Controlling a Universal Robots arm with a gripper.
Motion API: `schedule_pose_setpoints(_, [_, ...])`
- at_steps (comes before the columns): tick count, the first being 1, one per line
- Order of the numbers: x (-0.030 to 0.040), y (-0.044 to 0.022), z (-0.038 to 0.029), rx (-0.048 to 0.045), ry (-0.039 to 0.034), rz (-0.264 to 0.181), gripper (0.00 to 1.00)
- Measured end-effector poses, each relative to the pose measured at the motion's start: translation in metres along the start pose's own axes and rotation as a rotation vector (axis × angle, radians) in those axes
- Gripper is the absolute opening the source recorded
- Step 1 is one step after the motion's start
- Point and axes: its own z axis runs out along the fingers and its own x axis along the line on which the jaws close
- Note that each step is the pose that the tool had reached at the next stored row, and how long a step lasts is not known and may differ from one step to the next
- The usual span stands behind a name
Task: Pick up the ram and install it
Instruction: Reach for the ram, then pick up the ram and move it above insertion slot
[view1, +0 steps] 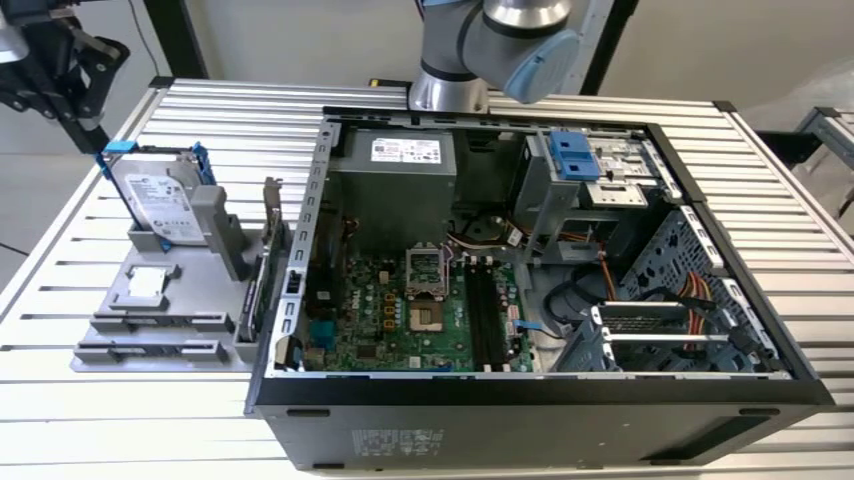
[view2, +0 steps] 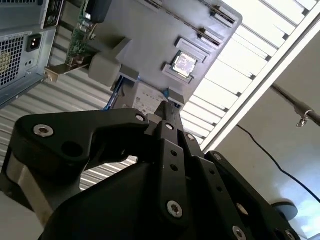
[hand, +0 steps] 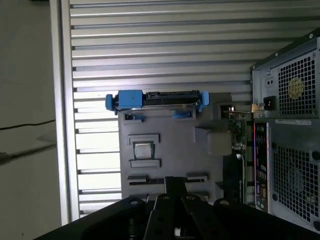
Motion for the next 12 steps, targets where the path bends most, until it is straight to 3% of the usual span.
schedule_pose_setpoints(12, [-0.0011, -0.0184, -0.0007, -0.0005, 0.0011, -0.023, 0.0])
